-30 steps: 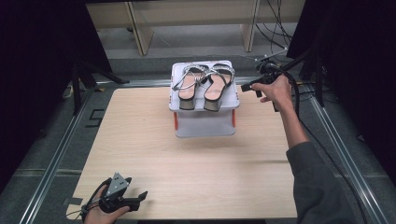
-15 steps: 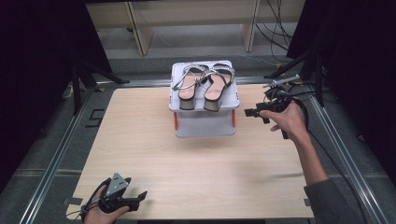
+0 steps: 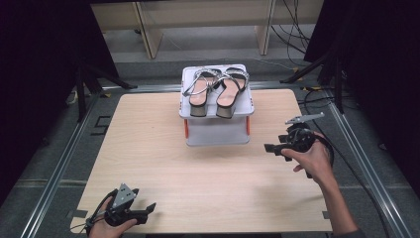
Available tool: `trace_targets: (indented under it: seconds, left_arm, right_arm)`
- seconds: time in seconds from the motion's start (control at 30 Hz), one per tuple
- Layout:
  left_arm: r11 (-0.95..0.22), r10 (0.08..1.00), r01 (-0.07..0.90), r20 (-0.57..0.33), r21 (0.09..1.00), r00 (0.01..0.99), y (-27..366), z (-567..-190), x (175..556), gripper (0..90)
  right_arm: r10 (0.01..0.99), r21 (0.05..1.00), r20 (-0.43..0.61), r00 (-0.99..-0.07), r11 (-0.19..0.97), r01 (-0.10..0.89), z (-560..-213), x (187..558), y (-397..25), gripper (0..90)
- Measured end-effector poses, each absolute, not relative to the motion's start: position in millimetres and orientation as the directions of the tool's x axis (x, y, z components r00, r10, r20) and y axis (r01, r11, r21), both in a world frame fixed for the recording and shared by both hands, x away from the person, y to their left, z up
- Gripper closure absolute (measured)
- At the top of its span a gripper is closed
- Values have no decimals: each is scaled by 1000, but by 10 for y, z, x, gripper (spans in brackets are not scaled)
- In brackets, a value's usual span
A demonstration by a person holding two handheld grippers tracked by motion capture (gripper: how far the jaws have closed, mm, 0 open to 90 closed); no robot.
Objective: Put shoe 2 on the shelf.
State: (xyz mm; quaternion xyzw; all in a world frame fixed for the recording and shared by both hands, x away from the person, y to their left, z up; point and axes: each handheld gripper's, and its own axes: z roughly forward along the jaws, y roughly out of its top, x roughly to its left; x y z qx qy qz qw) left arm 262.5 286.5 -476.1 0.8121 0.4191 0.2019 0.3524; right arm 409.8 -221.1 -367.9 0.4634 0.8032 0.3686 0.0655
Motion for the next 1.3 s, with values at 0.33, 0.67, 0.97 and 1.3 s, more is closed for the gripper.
trace_targets:
  seconds: [0.33, 0.67, 0.97, 1.3]
  left_arm:
    - [-392, 826, 542, 25, 743, 563, 2862, -4765, 2625, 204]
    - [-418, 814, 529, 46, 739, 579, 2877, -4757, 2627, 204]
    - [-407, 818, 536, 35, 739, 574, 2861, -4758, 2625, 204]
    - [-397, 821, 535, 27, 746, 571, 2853, -4761, 2622, 204]
  right_arm:
    - [784, 617, 223, -580, 347, 706, -3969, 3817, -2195, 267]
    - [750, 616, 137, -647, 447, 649, -4292, 3642, -2077, 266]
    - [730, 627, 103, -676, 480, 614, -4381, 3362, -1977, 267]
    - [747, 612, 144, -649, 448, 651, -4459, 3162, -2018, 276]
